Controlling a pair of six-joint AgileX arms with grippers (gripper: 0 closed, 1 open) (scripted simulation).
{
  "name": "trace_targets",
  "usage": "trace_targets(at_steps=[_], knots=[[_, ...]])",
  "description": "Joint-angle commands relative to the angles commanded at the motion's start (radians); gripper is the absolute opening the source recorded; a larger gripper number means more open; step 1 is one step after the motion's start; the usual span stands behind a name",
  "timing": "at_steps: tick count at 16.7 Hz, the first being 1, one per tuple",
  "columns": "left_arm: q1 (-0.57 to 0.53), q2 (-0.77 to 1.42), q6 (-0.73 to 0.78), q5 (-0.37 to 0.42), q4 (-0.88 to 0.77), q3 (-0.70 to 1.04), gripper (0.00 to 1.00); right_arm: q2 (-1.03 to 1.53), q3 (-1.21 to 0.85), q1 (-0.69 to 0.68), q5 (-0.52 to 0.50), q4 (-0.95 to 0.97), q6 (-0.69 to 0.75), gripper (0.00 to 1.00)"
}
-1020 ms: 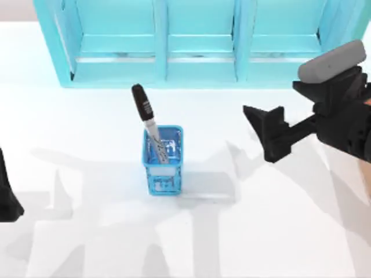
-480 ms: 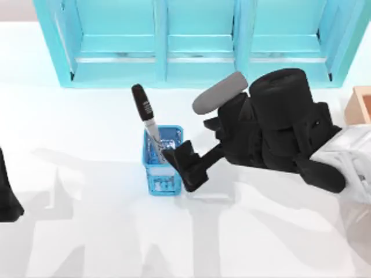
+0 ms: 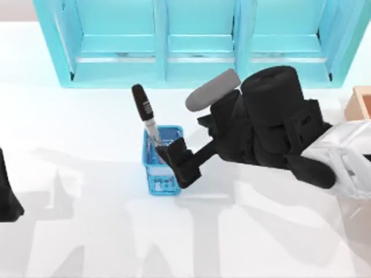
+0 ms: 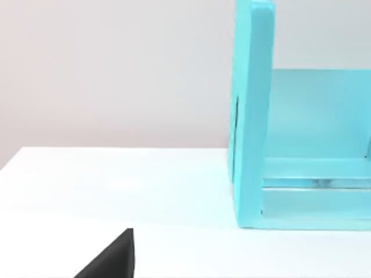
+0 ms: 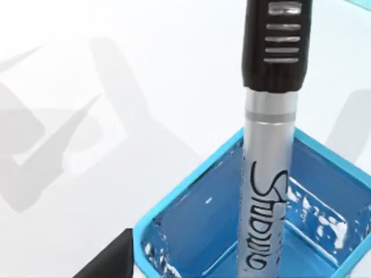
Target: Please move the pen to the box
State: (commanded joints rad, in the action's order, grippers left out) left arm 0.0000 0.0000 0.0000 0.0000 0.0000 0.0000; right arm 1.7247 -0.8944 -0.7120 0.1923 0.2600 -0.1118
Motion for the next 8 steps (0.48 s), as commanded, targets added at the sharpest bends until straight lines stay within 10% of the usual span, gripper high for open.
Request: trace_targets(at_steps=[8], knots=[[0.0,0.0,0.0,0.0,0.0,0.0,1.0,0.343,-0.244,-0.041,-0.038,0.094,-0.023,1.0]])
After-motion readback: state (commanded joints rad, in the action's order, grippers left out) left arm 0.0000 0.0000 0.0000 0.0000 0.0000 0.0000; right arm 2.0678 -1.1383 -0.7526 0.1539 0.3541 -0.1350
